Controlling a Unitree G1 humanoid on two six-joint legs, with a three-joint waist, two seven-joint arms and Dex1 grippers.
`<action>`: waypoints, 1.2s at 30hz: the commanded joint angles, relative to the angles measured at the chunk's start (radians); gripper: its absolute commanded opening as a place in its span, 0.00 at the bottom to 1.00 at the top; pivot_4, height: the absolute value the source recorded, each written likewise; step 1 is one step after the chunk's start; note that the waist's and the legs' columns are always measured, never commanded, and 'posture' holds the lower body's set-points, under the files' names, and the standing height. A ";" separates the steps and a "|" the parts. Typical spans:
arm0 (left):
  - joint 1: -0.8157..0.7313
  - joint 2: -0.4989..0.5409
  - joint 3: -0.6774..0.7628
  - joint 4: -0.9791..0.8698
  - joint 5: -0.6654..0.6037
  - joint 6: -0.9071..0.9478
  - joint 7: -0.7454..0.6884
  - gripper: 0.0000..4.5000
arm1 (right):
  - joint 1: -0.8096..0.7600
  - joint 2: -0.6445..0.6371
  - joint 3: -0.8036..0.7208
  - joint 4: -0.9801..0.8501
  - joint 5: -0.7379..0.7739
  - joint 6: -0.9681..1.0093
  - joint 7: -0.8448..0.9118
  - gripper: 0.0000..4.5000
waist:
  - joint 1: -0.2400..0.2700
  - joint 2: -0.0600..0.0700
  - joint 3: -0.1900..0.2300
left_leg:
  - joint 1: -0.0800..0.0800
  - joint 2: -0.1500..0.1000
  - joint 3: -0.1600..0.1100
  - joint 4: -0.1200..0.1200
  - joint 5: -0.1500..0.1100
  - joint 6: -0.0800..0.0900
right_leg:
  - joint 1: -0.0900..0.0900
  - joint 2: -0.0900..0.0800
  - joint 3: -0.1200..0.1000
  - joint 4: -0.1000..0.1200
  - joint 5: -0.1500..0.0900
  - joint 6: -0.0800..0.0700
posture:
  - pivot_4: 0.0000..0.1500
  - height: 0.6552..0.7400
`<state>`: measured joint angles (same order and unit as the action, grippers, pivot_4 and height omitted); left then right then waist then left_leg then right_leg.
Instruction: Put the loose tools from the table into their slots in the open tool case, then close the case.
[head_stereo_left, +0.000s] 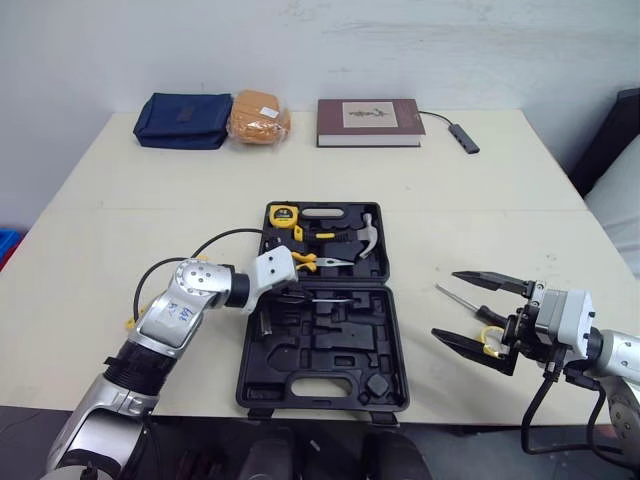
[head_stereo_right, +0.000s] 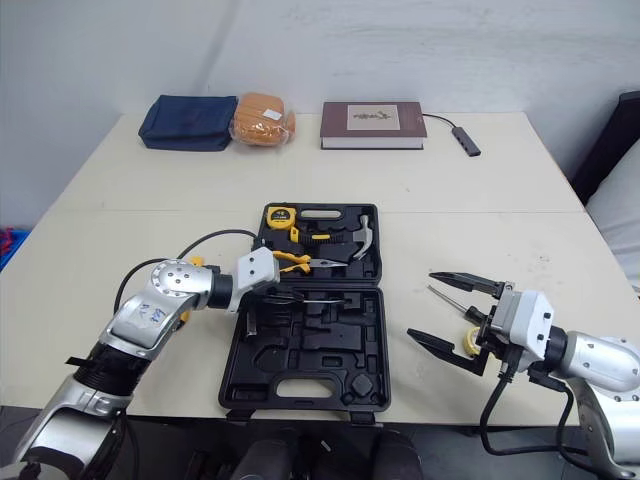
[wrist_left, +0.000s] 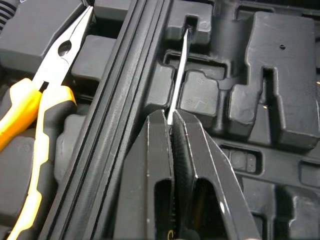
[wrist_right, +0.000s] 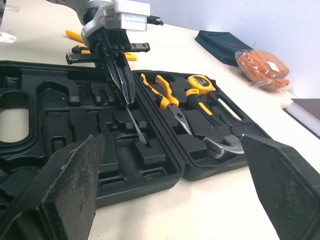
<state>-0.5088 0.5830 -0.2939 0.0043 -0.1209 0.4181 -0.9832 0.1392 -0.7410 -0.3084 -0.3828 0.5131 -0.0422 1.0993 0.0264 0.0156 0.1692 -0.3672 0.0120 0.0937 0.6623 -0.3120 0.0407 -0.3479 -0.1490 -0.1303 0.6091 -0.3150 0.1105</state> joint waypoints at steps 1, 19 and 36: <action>0.040 0.010 -0.026 0.089 0.037 -0.031 -0.013 0.03 | 0.001 0.001 -0.012 -0.001 0.005 -0.019 0.000 1.00 | 0.000 0.000 0.000 | 0.000 0.000 0.000 0.000 0.000 0.000 | 0.000 0.000 0.000 0.000 0.000 0.000 | 1.00 1.00; 0.263 0.172 0.620 0.081 -0.318 -0.321 -0.107 0.50 | 0.153 -0.004 -0.309 0.246 -0.006 -0.218 0.060 1.00 | -0.007 -0.012 0.018 | -0.018 0.002 0.002 -0.003 0.006 0.001 | -0.015 0.004 -0.006 -0.006 0.001 -0.001 | 1.00 1.00; 0.777 0.257 1.191 0.539 -0.300 -0.535 0.099 0.98 | 0.351 0.081 -0.599 0.714 -0.046 -0.477 -0.083 1.00 | -0.004 -0.014 0.020 | -0.018 0.001 0.008 -0.015 0.001 -0.004 | -0.025 0.001 0.001 -0.011 0.002 -0.002 | 1.00 1.00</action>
<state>0.2314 0.8256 0.8374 0.4920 -0.4219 -0.0797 -0.9121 0.4531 -0.6728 -0.8418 0.2785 0.4619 -0.4815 1.0551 0.0226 0.0019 0.1891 -0.3856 0.0135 0.1018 0.6460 -0.3116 0.0374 -0.3738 -0.1483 -0.1291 0.5975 -0.3133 0.1083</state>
